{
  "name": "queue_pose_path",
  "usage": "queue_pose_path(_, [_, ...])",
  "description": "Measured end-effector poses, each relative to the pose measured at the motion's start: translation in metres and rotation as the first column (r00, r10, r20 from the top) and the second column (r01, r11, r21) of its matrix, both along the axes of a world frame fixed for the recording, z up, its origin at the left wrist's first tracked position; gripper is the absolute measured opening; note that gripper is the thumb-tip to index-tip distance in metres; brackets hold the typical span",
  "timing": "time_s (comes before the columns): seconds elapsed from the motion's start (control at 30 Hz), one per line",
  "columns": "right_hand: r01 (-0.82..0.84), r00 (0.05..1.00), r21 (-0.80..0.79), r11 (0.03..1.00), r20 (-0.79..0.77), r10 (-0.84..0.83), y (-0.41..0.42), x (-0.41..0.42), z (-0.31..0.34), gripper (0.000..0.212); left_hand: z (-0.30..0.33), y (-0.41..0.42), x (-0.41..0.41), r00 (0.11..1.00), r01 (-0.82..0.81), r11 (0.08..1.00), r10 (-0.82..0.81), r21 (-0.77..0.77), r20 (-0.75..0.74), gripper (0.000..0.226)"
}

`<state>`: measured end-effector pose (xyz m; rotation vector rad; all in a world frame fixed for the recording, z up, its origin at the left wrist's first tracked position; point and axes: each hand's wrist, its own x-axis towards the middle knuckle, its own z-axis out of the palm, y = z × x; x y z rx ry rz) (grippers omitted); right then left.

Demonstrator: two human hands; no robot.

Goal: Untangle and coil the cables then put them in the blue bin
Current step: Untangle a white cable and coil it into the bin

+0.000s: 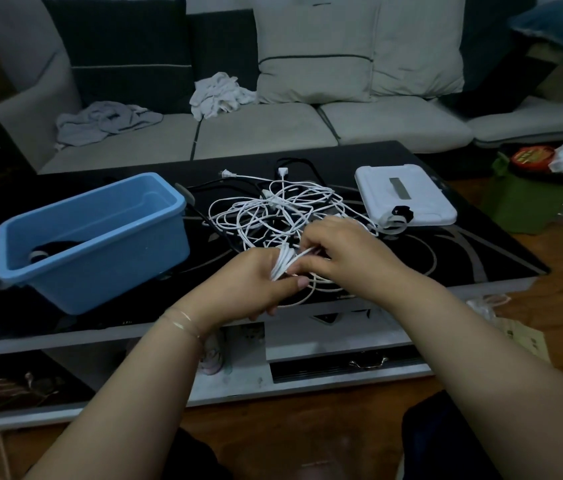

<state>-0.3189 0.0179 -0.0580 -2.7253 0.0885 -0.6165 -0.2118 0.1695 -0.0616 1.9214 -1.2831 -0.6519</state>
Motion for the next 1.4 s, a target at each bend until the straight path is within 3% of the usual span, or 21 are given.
queue_pose_path(0.17, [0.100, 0.995, 0.043, 0.994, -0.029, -0.099, -0.025, 0.001, -0.003, 0.004, 0.001, 0.006, -0.004, 0.988, 0.011, 0.999, -0.018, -0.048, -0.152, 0.039])
queue_pose_path(0.33, [0.153, 0.988, 0.221, 0.963, -0.049, -0.145, -0.023, 0.007, -0.011, 0.008, 0.011, 0.011, -0.005, 0.945, 0.103, 0.984, -0.143, -0.147, -0.295, 0.040])
queue_pose_path(0.5, [0.148, 0.986, 0.379, 0.913, 0.014, -0.166, -0.015, 0.011, -0.015, 0.007, 0.011, 0.012, 0.000, 0.916, 0.177, 0.977, -0.207, -0.118, -0.345, 0.043])
queue_pose_path(0.6, [0.059, 0.959, 0.475, 0.878, 0.217, -0.182, -0.007, 0.012, -0.013, 0.008, 0.009, 0.014, 0.002, 0.901, 0.221, 0.971, -0.237, -0.087, -0.362, 0.042])
queue_pose_path(0.67, [-0.029, 0.883, 0.491, 0.870, 0.421, -0.208, 0.000, 0.010, -0.009, 0.005, 0.009, 0.015, 0.003, 0.902, 0.225, 0.972, -0.236, -0.074, -0.361, 0.041])
queue_pose_path(0.73, [-0.058, 0.778, 0.398, 0.915, 0.593, -0.209, 0.003, 0.008, -0.005, 0.002, 0.008, 0.015, 0.004, 0.919, 0.203, 0.978, -0.209, -0.053, -0.335, 0.036])
queue_pose_path(0.83, [0.061, 0.700, 0.225, 0.972, 0.684, -0.203, 0.001, 0.006, 0.000, 0.010, 0.005, 0.015, 0.007, 0.925, 0.157, 0.986, -0.165, -0.051, -0.343, 0.032])
queue_pose_path(0.93, [0.201, 0.716, 0.206, 0.958, 0.636, -0.287, -0.004, 0.004, 0.004, 0.019, 0.005, 0.019, 0.012, 0.851, 0.169, 0.978, -0.209, -0.126, -0.483, 0.040])
queue_pose_path(1.0, [0.177, 0.796, 0.347, 0.921, 0.500, -0.342, -0.009, 0.003, 0.005, 0.027, 0.007, 0.023, 0.017, 0.743, 0.201, 0.951, -0.305, -0.237, -0.595, 0.042])
queue_pose_path(1.07, [0.105, 0.905, 0.498, 0.861, 0.310, -0.290, -0.013, 0.002, 0.005, 0.042, 0.008, 0.026, 0.022, 0.607, 0.212, 0.907, -0.414, -0.364, -0.678, 0.043])
queue_pose_path(1.17, [0.117, 0.953, 0.396, 0.911, 0.213, -0.215, -0.011, 0.003, -0.002, 0.050, 0.011, 0.027, 0.026, 0.450, 0.183, 0.854, -0.512, -0.486, -0.731, 0.047])
queue_pose_path(1.3, [0.163, 0.976, 0.344, 0.925, 0.081, -0.202, -0.003, 0.011, -0.013, 0.044, 0.010, 0.022, 0.024, 0.377, 0.077, 0.833, -0.533, -0.547, -0.758, 0.048])
queue_pose_path(1.4, [0.173, 0.980, 0.326, 0.929, 0.036, -0.195, 0.000, 0.016, -0.017, 0.033, 0.009, 0.017, 0.020, 0.415, -0.048, 0.850, -0.460, -0.524, -0.785, 0.055])
